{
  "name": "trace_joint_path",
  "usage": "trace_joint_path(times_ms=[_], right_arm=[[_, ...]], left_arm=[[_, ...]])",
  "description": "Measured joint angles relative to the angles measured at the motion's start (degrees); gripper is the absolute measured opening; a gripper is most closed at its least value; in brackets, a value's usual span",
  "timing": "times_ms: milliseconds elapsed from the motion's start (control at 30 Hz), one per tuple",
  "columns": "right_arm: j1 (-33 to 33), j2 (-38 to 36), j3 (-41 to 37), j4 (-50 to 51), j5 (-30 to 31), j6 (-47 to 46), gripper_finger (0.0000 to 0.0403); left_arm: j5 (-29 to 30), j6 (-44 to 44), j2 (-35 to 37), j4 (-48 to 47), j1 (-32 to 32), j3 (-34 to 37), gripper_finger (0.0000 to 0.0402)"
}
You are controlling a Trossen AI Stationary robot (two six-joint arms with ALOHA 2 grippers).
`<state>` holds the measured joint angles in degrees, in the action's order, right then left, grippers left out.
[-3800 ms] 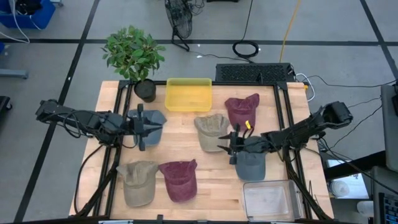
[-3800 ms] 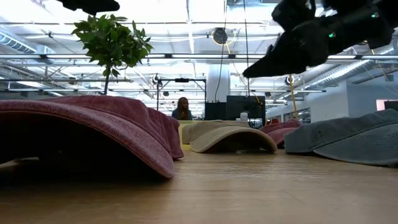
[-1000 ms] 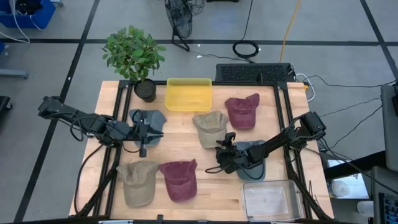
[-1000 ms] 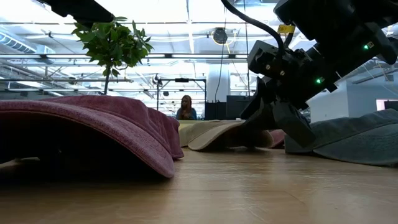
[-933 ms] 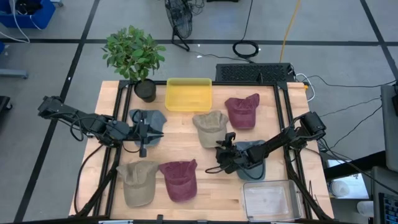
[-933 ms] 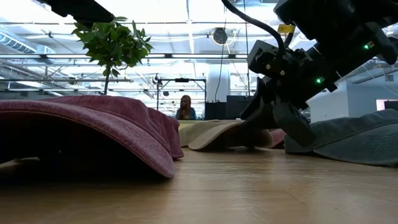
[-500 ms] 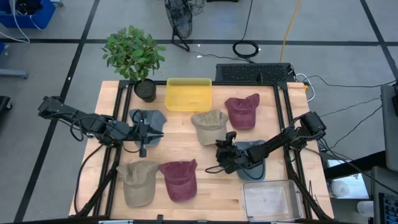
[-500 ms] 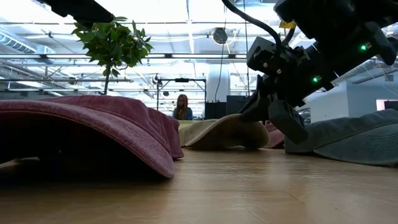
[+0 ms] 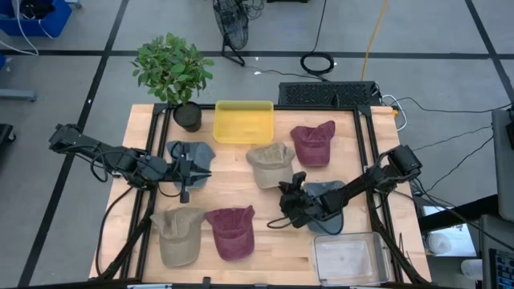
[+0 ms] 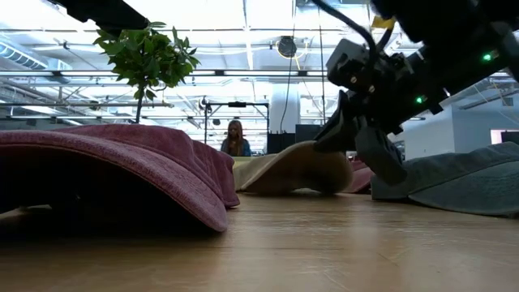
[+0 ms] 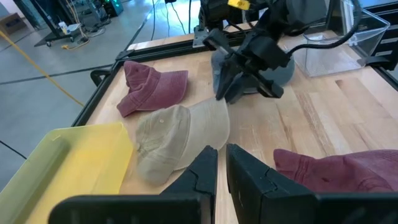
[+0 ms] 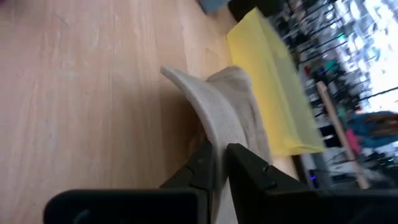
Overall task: Pick & Place hat
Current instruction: Put the top brown cap into the transparent bin
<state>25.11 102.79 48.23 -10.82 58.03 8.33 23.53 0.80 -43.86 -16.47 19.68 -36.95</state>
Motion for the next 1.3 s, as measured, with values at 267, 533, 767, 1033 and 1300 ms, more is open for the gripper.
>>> trace_joint_path(times_ms=[267,533,767,1033,1300], right_arm=[[3.4,-1.1,0.0,-12.6,5.1,13.0,0.0016],[6.6,-8.4,0.0,-14.4,12.3,20.6,0.0012],[10.9,-15.0,0.0,-15.6,21.3,31.0,0.0012],[15.7,-20.1,0.0,-26.2,28.7,41.6,0.0013],[16.1,-20.8,1.7,-28.8,30.4,39.2,0.0013]], left_arm=[[0.0,0.0,0.0,0.0,0.0,0.0,0.0042],[0.0,0.0,0.0,0.0,0.0,0.0,0.0042],[0.0,0.0,0.0,-0.1,0.0,0.0,0.0042],[0.0,-0.5,0.0,0.0,0.0,0.0,0.0042],[0.0,-0.9,0.0,0.0,0.0,0.0,0.0042]])
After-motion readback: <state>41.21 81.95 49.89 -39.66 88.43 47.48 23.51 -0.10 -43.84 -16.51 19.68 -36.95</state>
